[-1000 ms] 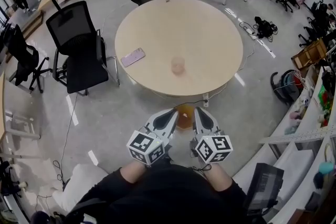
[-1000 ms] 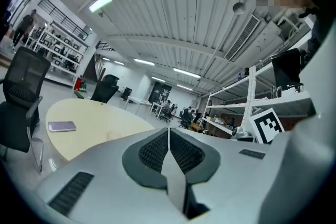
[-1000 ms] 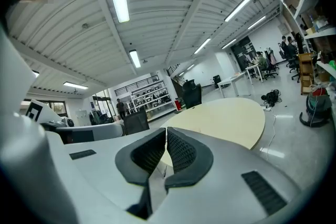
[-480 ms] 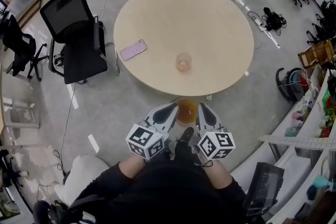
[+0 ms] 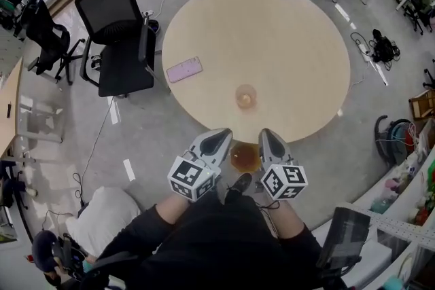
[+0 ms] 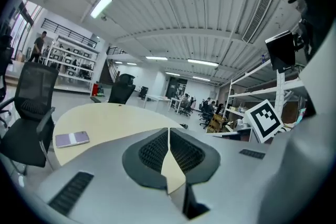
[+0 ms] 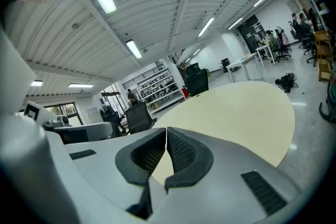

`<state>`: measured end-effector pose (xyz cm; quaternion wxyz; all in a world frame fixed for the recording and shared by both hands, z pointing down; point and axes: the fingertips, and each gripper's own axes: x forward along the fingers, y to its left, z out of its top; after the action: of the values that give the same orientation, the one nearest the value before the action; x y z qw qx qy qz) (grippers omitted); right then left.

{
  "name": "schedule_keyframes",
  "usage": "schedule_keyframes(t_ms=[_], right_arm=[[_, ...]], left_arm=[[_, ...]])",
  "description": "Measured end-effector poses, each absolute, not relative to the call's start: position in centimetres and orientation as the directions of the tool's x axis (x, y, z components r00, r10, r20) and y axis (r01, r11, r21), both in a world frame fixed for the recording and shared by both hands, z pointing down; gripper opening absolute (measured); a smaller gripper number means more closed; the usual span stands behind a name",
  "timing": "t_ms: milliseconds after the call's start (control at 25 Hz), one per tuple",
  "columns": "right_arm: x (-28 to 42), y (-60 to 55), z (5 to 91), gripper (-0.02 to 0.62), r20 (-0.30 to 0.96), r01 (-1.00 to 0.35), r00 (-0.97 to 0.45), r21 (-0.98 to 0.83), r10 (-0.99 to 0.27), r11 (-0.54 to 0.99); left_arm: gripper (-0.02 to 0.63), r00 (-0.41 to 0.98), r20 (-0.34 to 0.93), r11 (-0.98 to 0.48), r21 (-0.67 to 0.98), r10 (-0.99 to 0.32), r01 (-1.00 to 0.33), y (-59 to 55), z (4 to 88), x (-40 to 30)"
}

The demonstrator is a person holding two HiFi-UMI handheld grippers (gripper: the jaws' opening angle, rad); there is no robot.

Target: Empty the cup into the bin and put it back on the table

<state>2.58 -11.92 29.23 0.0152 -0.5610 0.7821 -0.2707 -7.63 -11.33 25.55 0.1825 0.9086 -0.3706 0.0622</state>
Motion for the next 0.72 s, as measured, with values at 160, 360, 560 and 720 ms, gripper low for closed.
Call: schedule_keyframes(t_ms=[160, 360, 560, 720], right_arm=[[3.5, -13.6, 32.1, 0.017, 0.324, -0.873, -0.403, -0.418, -0.856, 0.252], [3.3, -16.3, 34.1, 0.018, 0.335, -0.874, -0.438, -0.375, -0.834, 0.308], [3.2, -18.3, 36.5, 0.018, 0.391, -0.882, -0.445, -0.345, -0.806, 0.321], [2.6, -19.6, 38.1, 0.102, 0.433, -0.887, -0.453, -0.313, -0.78, 0.341]], left_arm=[[0.025, 0.676, 0.292, -0.627, 0.252, -0.677, -0.737, -13.3, 27.6, -7.4], [0.025, 0.616, 0.383, -0.593, 0.19, -0.689, -0.782, -16.3, 30.8, -8.4], [0.025, 0.625, 0.427, -0.616, 0.18, -0.653, -0.767, -18.9, 33.9, -8.0], [0.026, 0.642, 0.472, -0.662, 0.15, -0.604, -0.734, -20.7, 36.2, -7.5]])
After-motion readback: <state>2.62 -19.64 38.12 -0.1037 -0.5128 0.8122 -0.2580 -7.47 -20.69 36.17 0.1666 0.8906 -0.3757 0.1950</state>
